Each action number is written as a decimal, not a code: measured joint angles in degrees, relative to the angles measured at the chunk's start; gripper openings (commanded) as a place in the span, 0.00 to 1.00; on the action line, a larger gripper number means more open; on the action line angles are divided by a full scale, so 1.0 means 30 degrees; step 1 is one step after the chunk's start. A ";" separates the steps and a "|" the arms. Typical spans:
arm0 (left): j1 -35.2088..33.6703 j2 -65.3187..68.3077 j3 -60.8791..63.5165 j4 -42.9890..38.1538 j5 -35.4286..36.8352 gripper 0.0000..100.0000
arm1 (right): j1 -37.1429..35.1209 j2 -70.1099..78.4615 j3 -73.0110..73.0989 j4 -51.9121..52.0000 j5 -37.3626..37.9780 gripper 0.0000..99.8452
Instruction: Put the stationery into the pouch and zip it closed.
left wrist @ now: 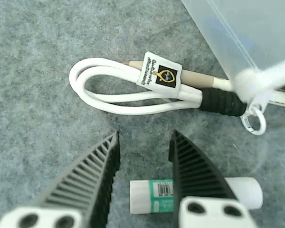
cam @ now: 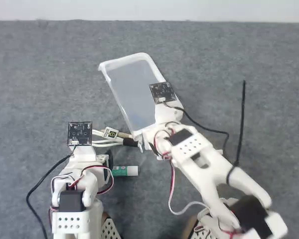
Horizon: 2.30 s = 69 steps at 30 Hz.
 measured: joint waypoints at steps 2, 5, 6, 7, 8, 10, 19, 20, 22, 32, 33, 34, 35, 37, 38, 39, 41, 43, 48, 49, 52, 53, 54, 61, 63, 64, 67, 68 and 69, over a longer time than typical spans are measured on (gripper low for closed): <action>0.0000 0.0000 0.0000 0.0000 0.0000 0.16 | 0.0000 0.1172 -0.0996 0.0000 0.0000 0.01; 0.0000 0.0000 0.0000 0.0000 0.0000 0.16 | 0.0000 0.3048 -0.2637 -0.0059 0.0000 0.01; 0.0000 0.0000 0.0000 0.0000 0.0000 0.16 | 0.0059 0.3634 -0.3223 -0.0059 0.0000 0.01; 0.0000 0.0000 0.0000 0.0000 0.0000 0.16 | 0.0205 0.4132 -0.3839 -0.0059 0.0000 0.01; 0.0000 0.0000 0.0000 0.0000 0.0000 0.16 | 0.0410 0.4571 -0.4484 -0.0059 0.0000 0.01; 0.0000 0.0000 0.0000 0.0000 0.0000 0.16 | 0.0908 0.5363 -0.5714 -0.0059 0.0000 0.01; 0.0000 0.0000 0.0000 0.0000 0.0000 0.16 | 0.2227 0.9231 -1.1018 -0.0059 0.0000 0.01; 0.0000 0.0000 0.0000 0.0000 0.0000 0.16 | 0.2374 0.9788 -1.1604 -0.0059 0.0000 0.01; 0.0000 0.0000 0.0000 0.0000 0.0000 0.16 | 0.2637 1.0842 -1.2864 -0.0059 -0.0322 0.01; 0.0000 0.0000 0.0000 0.0000 0.0000 0.16 | 0.2960 1.1780 -1.8696 0.5597 -0.4161 0.17; 0.0000 0.0000 0.0000 0.0000 0.0000 0.16 | 0.2872 1.1780 -1.9077 0.6300 -0.4396 0.16; 0.0000 0.0000 0.0000 0.0000 0.0000 0.16 | 0.2667 1.1780 -1.9341 0.6886 -0.4542 0.16; 0.0000 0.0000 0.0000 0.0000 0.0000 0.16 | 0.2432 1.1780 -1.9458 0.7355 -0.4630 0.16; 0.0000 0.0000 0.0000 0.0000 0.0000 0.16 | 0.1846 1.1780 -1.9575 0.7853 -0.4747 0.16; 0.0000 0.0000 0.0000 0.0000 0.0000 0.16 | 0.1582 1.1780 -1.9575 0.7971 -0.4777 0.16; 0.0000 0.0000 0.0000 0.0000 0.0000 0.16 | 0.1319 1.1780 -1.9575 0.7971 -0.4806 0.16; 0.0000 0.0000 0.0000 0.0000 0.0000 0.16 | 0.0821 1.1780 -1.9575 0.8029 -0.4982 0.17; 0.0000 0.0000 0.0000 0.0000 0.0000 0.16 | 0.0322 1.1780 -1.9575 0.8029 -0.5480 0.17; 0.0000 0.0000 0.0000 0.0000 0.0000 0.16 | -0.0674 1.2747 -1.9575 0.8088 -0.6212 0.17; 0.0000 0.0000 0.0000 0.0000 0.0000 0.16 | -0.0762 1.3245 -1.9575 0.7912 -0.6242 0.17; 0.0000 0.0000 0.0000 0.0000 0.0000 0.16 | -0.0821 1.4593 -1.9575 0.7004 -0.6271 0.17; 0.0000 0.0000 0.0000 0.0000 0.0000 0.16 | -0.0850 1.4945 -1.9575 0.6681 -0.6271 0.17; 0.0000 0.0000 0.0000 0.0000 0.0000 0.16 | -0.0879 1.5121 -1.9604 0.6447 -0.6271 0.17; 0.0000 0.0000 0.0000 0.0000 0.0000 0.16 | -0.0821 1.6469 -2.0777 0.6330 -0.6271 0.12; 0.0000 0.0000 0.0000 0.0000 0.0000 0.16 | -0.0791 1.6703 -2.0835 0.6330 -0.6271 0.04; 0.0000 0.0000 0.0000 0.0000 0.0000 0.16 | -0.0791 1.6733 -2.0835 0.6330 -0.6271 0.00; 0.0000 0.0000 0.0000 0.0000 0.0000 0.16 | -0.0762 1.6762 -2.0835 0.6330 -0.6300 0.03; 0.0000 0.0000 0.0000 0.0000 0.0000 0.16 | -0.0762 1.6762 -2.0835 0.6476 -0.6300 0.02; 0.0000 0.0000 0.0000 0.0000 0.0000 0.16 | -0.0762 1.6762 -2.0835 0.6828 -0.6300 0.01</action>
